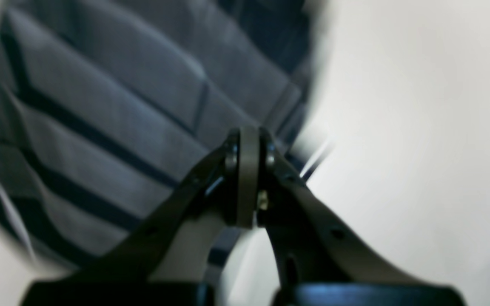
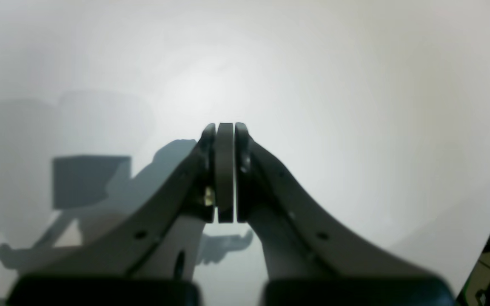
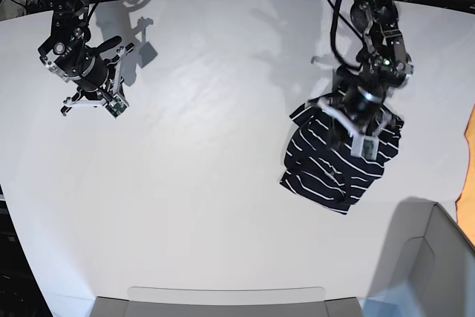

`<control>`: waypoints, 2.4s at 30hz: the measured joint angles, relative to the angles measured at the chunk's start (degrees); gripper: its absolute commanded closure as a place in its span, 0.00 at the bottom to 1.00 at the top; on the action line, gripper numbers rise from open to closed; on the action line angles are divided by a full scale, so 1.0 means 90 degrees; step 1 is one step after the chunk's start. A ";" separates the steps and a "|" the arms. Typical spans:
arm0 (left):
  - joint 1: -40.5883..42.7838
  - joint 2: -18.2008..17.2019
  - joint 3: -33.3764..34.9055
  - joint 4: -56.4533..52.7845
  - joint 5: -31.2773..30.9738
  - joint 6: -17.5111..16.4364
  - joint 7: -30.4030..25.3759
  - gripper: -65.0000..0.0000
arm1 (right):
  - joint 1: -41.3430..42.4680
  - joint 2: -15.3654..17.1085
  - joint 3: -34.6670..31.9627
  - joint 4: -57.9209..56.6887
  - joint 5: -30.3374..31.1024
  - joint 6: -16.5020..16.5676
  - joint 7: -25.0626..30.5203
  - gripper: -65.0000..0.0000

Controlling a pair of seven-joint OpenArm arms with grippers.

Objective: Fold the T-shirt properly

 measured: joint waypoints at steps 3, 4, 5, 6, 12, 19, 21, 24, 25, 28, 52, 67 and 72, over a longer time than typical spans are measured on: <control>-0.0141 0.0000 0.0005 0.0185 -0.0078 -0.0044 -0.0046 1.00 | 0.0034 -0.0010 0.0002 0.0000 -0.0005 0.0000 -0.0002 1.00; -0.0248 0.0007 0.0005 0.0032 -0.0027 -0.0046 -0.0049 1.00 | 0.0036 -0.0012 0.0000 0.0000 0.0002 0.0000 -0.0002 1.00; -0.0379 -0.0022 0.0002 -0.0262 0.0012 -0.0078 0.0085 1.00 | 0.0036 -0.0019 -0.0005 0.0000 0.0002 0.0000 0.0000 1.00; -0.0527 -0.0036 -0.0005 -0.0600 0.0090 0.0010 0.0141 1.00 | 0.0029 -0.0010 -0.0002 0.0000 -0.0002 0.0000 -0.0002 1.00; -0.1163 -0.0279 -0.0012 -0.2336 0.0022 0.0063 -0.0219 1.00 | 0.0010 -0.0012 0.0015 0.0000 0.0002 0.0000 0.0000 1.00; -0.1851 -0.0469 -0.0070 -0.4459 -0.0046 -0.0002 -0.1086 1.00 | -0.0075 -0.0010 0.0032 0.0000 0.0000 0.0000 -0.0019 1.00; -0.2018 -0.0427 -0.0554 -0.4796 -0.0114 0.0058 -0.1175 1.00 | -0.0070 -0.0012 0.0029 0.0000 -0.0002 0.0000 -0.0022 1.00; -0.2237 -0.0398 -0.1367 -0.5093 -0.0158 0.0566 -0.1180 1.00 | -0.0063 -0.0010 0.0019 0.0000 0.0002 0.0000 -0.0019 1.00; -0.2310 -0.0418 -0.1535 -0.5146 -0.0119 0.0668 -0.1178 1.00 | -0.0075 -0.0010 0.0019 0.0000 0.0000 0.0000 -0.0019 1.00; -0.2409 -0.0539 -0.1756 -0.5166 -0.0036 0.0748 -0.1180 1.00 | -0.0073 -0.0010 0.0019 0.0000 0.0000 0.0000 -0.0022 1.00; 0.1217 -0.0126 -0.1736 0.1299 -0.0029 0.0724 -0.1015 1.00 | -0.0911 -0.0362 0.0442 0.1197 0.0019 0.0000 0.0104 1.00; 0.4289 -0.0216 -0.1700 0.1297 -0.0036 0.0704 -0.0986 1.00 | -0.5117 -0.0520 0.0838 0.1200 0.1064 0.0000 0.1938 1.00; 0.5292 -0.0347 -0.1681 0.1297 -0.0036 0.0753 -0.1013 1.00 | -0.5727 -0.0313 0.1341 0.1192 0.1508 0.0000 0.1591 1.00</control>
